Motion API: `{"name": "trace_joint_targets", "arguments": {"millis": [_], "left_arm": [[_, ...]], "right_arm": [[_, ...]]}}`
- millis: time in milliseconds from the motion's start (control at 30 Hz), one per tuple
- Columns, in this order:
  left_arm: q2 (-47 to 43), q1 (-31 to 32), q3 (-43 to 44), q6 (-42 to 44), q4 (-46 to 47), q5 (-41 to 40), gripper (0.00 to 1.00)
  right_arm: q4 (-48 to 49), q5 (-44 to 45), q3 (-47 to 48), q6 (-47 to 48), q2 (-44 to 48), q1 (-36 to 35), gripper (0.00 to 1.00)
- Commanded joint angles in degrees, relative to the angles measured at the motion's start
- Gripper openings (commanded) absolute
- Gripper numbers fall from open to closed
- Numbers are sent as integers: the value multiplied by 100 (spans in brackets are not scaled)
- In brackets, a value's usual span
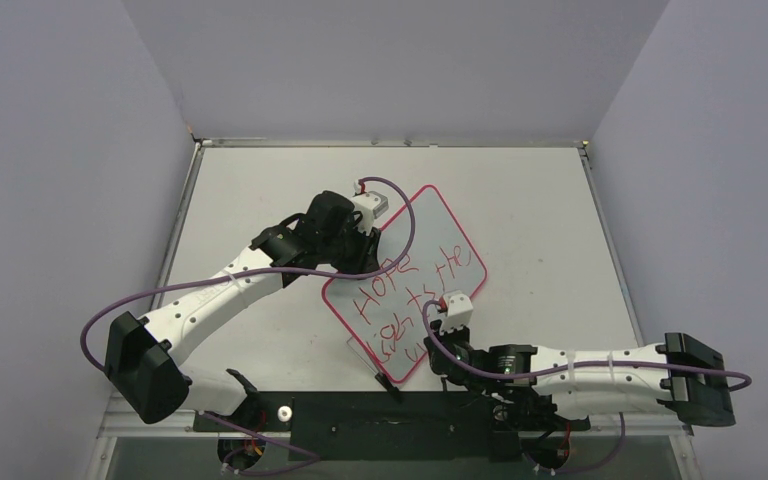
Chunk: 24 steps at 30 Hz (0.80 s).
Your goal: Write a sentence on the whiteboard
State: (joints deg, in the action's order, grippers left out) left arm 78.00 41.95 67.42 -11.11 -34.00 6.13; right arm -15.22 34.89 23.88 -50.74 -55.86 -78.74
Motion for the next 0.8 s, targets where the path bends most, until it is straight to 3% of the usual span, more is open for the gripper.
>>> {"name": "trace_joint_targets", "arguments": {"millis": [0, 333, 767], "left_arm": [[132, 13, -190, 918, -713, -1220, 0], [120, 7, -202, 915, -721, -1236, 0], [106, 9, -199, 918, -706, -1234, 0]], "right_arm": [[-53, 263, 58, -199, -149, 44, 0], [21, 430, 698, 465, -161, 531, 0], [26, 226, 577, 655, 218, 973, 0]]}}
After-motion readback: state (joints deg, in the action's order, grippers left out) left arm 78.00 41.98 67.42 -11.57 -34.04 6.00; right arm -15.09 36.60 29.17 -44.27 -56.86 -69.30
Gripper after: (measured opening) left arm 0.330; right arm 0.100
